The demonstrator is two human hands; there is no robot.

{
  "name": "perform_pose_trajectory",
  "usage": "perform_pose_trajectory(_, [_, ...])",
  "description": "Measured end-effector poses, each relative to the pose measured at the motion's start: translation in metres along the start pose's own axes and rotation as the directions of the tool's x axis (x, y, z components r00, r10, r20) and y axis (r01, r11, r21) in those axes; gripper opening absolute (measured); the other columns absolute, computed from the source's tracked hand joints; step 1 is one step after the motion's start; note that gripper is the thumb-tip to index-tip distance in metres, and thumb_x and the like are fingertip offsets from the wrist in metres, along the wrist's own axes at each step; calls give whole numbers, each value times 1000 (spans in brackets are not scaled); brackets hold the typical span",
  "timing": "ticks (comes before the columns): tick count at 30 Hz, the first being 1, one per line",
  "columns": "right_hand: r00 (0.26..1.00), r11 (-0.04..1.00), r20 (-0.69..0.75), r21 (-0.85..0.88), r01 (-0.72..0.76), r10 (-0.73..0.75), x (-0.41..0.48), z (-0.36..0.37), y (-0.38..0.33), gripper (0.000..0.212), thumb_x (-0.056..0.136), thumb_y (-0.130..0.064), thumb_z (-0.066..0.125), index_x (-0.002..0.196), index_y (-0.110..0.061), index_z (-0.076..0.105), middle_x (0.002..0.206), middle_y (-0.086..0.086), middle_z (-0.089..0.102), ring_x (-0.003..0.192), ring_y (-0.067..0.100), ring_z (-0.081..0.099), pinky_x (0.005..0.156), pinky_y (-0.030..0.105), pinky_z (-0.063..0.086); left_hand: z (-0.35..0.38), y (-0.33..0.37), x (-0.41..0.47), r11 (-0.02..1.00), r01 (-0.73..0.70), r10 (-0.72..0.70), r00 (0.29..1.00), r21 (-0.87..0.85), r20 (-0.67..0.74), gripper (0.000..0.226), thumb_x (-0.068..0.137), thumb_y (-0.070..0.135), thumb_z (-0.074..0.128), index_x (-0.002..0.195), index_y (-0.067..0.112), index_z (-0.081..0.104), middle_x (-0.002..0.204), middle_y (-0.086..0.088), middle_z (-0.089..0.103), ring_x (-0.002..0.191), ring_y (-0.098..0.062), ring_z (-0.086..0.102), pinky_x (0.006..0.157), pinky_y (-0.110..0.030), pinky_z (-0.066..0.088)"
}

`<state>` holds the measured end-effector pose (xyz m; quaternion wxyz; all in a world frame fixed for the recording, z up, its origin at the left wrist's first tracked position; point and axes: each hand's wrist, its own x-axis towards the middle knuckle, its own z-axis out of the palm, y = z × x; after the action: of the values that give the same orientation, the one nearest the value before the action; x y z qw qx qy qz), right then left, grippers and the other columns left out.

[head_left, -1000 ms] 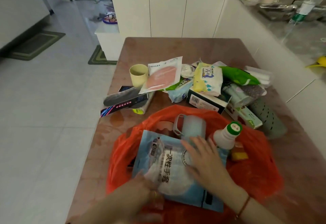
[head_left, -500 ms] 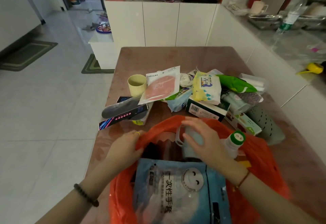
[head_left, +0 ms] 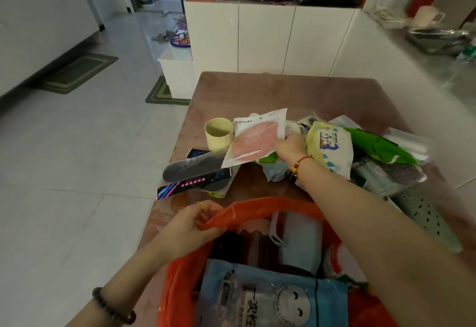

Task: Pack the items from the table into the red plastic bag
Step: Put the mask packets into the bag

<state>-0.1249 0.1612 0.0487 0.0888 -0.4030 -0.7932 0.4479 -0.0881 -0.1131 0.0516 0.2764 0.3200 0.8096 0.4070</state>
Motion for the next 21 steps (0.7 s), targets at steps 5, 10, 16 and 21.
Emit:
perform_pose_trajectory(5, [939,900,-190,283,331,-285,-32,-53,-39,10,91,-12,45,90,-8,54,85,11,55,81,26,55,67,34,49,2,1,4,998,-19,23,997,54,-71,23,82,32,65,74,54,63,79,32,64,74,6,61,70,-12,46])
perform_pose_trajectory(10, [862,755,-313,422,502,-398,-109,-121,-38,21,87,-7,51,80,-27,46,79,-7,53,65,7,59,59,34,51,8,3,9,1000,-13,11,989,-12,-144,26,89,19,57,72,38,63,71,32,65,70,11,60,69,-6,42])
perform_pose_trajectory(16, [943,902,-90,273,333,-321,-193,-120,40,16,89,-8,54,94,-22,48,85,-8,54,64,-3,59,49,11,47,14,9,8,966,47,-122,950,-254,-289,22,88,10,56,67,12,63,52,10,63,50,7,52,57,-12,44])
perform_pose_trajectory(21, [994,962,-44,249,111,-103,-235,-52,117,27,86,-3,57,102,-22,48,98,-12,50,92,12,57,60,13,48,15,20,-1,908,101,-244,917,-406,-317,22,92,21,51,86,5,65,73,-3,64,69,-13,59,67,-25,49])
